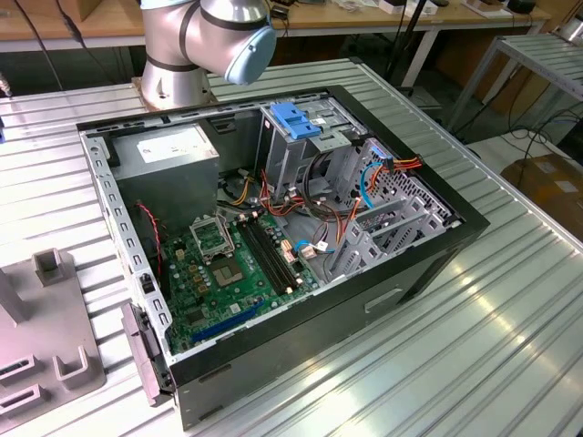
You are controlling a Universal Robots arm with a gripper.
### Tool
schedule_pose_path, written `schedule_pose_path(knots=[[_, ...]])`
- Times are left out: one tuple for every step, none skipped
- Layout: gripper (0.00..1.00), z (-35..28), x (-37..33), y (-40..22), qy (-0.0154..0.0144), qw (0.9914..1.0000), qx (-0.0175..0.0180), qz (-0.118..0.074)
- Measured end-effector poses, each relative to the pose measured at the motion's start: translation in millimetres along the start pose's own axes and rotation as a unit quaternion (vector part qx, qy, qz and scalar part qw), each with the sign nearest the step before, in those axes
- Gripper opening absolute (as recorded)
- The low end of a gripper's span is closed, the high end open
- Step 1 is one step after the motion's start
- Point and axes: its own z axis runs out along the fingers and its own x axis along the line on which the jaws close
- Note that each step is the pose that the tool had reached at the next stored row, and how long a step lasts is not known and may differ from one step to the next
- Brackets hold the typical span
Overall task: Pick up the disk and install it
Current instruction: 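Pick up the disk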
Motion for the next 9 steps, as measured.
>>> schedule_pose_path(knots=[[0.37,0.0,0.0,-0.6,0.0,1.0,-0.0001,0.0],[0.37,0.1,0.0,-1.2,0.0,1.0,0.0,0.0],[0.37,0.1,-0.1,-1.8,0.0,1.0,0.0,0.0],[0.37,0.1,-0.1,-2.9,0.0,1.0,-0.0001,0.0],[0.37,0.2,-0.1,-3.5,0.0,1.0,0.0,0.0],[0.37,0.2,-0.1,-4.1,0.0,1.0,0.0,0.0],[0.37,0.3,-0.1,-4.9,0.0,1.0,0.0,0.0],[0.37,0.3,-0.2,-5.5,0.0,1.0,0.0,0.0],[0.37,0.3,-0.2,-6.6,0.0,1.0,0.0,0.0]])
